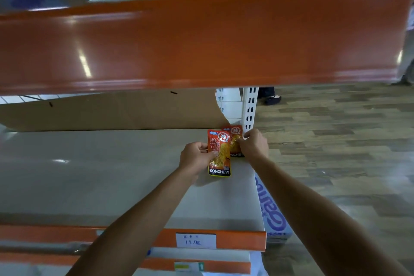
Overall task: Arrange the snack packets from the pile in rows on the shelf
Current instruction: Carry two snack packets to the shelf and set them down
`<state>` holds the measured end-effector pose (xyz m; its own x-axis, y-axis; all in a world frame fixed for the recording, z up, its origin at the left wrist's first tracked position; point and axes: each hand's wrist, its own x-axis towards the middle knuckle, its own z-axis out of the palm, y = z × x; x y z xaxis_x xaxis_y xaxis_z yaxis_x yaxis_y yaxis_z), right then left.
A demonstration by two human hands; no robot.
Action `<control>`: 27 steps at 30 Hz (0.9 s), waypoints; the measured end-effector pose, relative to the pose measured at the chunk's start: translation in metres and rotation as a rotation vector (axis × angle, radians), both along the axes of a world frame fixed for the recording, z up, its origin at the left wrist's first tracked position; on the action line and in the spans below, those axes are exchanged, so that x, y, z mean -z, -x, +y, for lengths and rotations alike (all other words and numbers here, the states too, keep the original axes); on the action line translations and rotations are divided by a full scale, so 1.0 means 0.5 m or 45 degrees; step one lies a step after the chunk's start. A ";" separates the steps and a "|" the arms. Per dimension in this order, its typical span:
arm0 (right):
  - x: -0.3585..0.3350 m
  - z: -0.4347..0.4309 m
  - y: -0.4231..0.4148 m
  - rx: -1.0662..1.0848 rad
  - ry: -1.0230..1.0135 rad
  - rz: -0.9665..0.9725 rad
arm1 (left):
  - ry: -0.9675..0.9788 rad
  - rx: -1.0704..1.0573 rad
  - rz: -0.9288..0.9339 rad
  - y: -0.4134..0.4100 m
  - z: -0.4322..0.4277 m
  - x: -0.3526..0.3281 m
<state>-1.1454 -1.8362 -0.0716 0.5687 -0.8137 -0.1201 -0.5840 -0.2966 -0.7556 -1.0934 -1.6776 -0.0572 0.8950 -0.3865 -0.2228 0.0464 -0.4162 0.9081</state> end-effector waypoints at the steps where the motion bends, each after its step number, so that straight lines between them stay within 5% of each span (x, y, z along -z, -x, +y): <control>1: 0.001 0.000 0.004 -0.008 0.011 -0.014 | 0.021 -0.013 0.019 -0.001 -0.007 0.001; 7: -0.005 -0.003 0.030 -0.035 0.046 -0.017 | 0.043 -0.046 0.096 0.004 -0.058 0.003; 20: -0.002 -0.012 0.038 -0.166 0.092 0.055 | -0.478 0.149 -0.390 0.010 -0.100 -0.001; 27: -0.002 -0.009 0.033 -0.127 0.074 0.035 | -0.527 0.201 -0.458 0.003 -0.096 -0.003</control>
<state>-1.1621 -1.8406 -0.0705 0.6444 -0.7593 -0.0908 -0.5696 -0.3973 -0.7195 -1.0952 -1.7258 -0.0557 0.8809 -0.4672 -0.0760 -0.3275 -0.7175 0.6147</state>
